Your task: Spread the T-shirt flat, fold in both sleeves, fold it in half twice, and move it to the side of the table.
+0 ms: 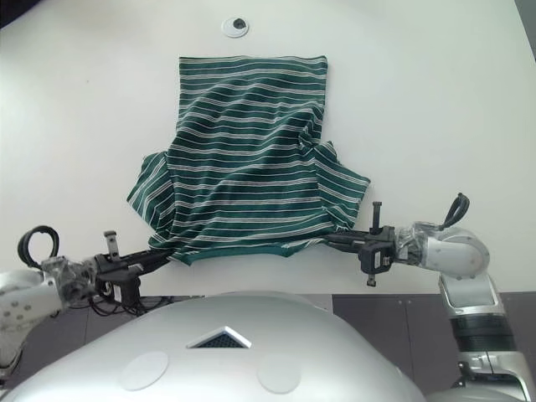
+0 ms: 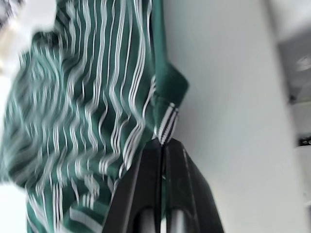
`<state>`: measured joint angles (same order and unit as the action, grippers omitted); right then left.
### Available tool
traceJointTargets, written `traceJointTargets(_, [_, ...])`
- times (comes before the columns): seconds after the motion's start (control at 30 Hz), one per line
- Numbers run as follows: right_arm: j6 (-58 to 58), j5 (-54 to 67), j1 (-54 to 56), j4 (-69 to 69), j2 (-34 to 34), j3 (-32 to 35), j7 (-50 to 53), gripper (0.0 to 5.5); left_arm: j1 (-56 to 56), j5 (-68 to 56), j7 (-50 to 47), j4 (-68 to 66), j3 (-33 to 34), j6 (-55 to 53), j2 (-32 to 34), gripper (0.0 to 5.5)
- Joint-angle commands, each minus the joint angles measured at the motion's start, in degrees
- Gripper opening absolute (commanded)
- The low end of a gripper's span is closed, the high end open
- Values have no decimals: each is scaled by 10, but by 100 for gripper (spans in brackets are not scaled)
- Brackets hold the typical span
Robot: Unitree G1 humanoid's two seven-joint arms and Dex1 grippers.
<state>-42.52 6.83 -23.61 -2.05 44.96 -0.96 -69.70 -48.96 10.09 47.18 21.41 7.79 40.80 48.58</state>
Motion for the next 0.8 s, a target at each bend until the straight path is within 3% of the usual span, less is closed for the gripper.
traceJointTargets(0.03, [13,24,-13,2,29,9,14,0,-20,-16,-23,-1,-4,45,-7,3])
traceJointTargets(0.2, [111,113,-59,-55,75,6,-20,90,-55,-48,-13,13,-18,14,6,82])
traceJointTargets(0.33, [188,181,-90,-89,124,45,-55,148,-122,-146,20,17,45,-83,32,134])
traceJointTargets(0.43, [209,208,-76,-81,120,82,-54,149,-157,-271,54,11,93,-125,24,141])
traceJointTargets(0.53, [225,226,-63,-78,101,98,-44,149,-108,-379,38,13,112,-182,-5,141])
traceJointTargets(0.8, [227,206,-37,-82,56,86,-16,149,-8,-553,-66,-6,73,-494,-63,141])
